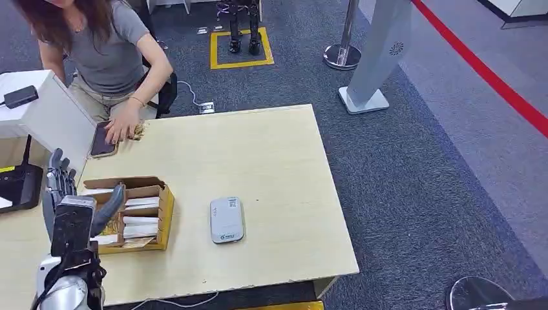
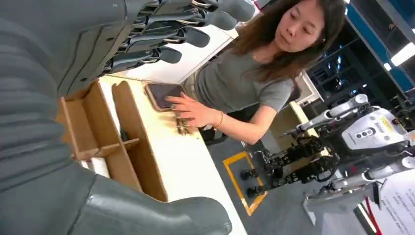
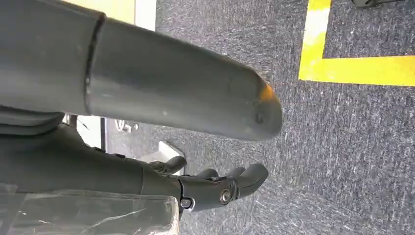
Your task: Pass the card to the sensor for recognition and then transmit it.
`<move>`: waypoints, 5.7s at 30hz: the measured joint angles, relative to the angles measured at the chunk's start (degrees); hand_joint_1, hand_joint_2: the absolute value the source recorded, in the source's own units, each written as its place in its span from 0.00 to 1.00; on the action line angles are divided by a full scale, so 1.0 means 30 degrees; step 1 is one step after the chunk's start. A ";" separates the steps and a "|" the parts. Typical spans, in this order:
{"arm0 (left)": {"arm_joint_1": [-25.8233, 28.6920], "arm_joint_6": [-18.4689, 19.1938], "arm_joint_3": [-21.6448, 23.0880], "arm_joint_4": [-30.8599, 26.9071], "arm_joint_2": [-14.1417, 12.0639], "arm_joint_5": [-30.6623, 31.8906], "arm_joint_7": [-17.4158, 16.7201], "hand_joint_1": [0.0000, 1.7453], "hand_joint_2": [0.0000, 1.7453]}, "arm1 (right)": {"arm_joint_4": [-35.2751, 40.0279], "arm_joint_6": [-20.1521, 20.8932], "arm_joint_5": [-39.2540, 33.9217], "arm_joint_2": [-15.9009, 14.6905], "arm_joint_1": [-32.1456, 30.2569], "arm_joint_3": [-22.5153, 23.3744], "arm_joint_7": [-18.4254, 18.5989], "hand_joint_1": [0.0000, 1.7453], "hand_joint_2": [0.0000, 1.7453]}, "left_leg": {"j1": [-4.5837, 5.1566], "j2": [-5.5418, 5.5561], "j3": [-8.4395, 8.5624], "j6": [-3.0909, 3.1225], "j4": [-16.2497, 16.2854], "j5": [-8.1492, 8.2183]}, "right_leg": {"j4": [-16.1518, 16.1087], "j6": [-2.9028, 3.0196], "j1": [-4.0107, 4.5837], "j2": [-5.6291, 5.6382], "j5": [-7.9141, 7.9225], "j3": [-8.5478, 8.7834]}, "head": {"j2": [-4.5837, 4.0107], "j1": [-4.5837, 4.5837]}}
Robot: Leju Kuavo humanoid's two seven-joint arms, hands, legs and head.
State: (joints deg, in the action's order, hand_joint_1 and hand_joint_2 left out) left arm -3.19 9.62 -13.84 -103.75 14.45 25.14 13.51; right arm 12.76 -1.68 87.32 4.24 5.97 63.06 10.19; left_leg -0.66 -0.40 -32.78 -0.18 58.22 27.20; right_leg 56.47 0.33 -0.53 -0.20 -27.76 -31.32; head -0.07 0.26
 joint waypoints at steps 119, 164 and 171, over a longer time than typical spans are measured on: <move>0.3005 -0.0509 0.1895 -0.1021 -0.0321 -0.0569 0.0561 0.00 1.00 | 0.0430 -0.0598 -0.2011 -0.0984 -0.0153 0.2594 -0.0022 0.00 0.00 | 0.0013 0.0003 0.0005 0.0011 0.0002 0.0005 | -0.0005 -0.0004 -0.0029 -0.0003 0.0000 0.0007 | 0.0000 0.0000; 0.3852 -0.2724 0.1945 -0.1568 -0.0749 0.6573 -0.1361 0.00 1.00 | 0.0415 -0.0678 -0.2245 -0.0634 -0.0156 0.2587 0.0233 0.00 0.00 | 0.0013 0.0003 0.0004 0.0011 0.0001 0.0005 | -0.0006 -0.0004 -0.0029 -0.0003 -0.0001 0.0006 | 0.0000 0.0000; 0.4290 -0.3424 0.1975 -0.1262 -0.1108 0.9107 -0.1851 0.00 1.00 | 0.0415 -0.0685 -0.2230 -0.0561 -0.0157 0.2594 0.0364 0.00 0.00 | 0.0013 0.0003 0.0004 0.0011 0.0001 0.0005 | -0.0006 -0.0004 -0.0029 -0.0003 -0.0002 0.0005 | 0.0000 0.0000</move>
State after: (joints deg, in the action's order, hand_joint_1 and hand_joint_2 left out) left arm 9.68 -0.66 -7.91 -107.54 11.12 52.46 7.96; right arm 14.01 -3.74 80.63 2.56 5.50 70.84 11.28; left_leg -0.62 -0.40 -32.77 -0.15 58.22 27.22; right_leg 56.46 0.32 -0.62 -0.20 -27.77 -31.31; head -0.07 0.26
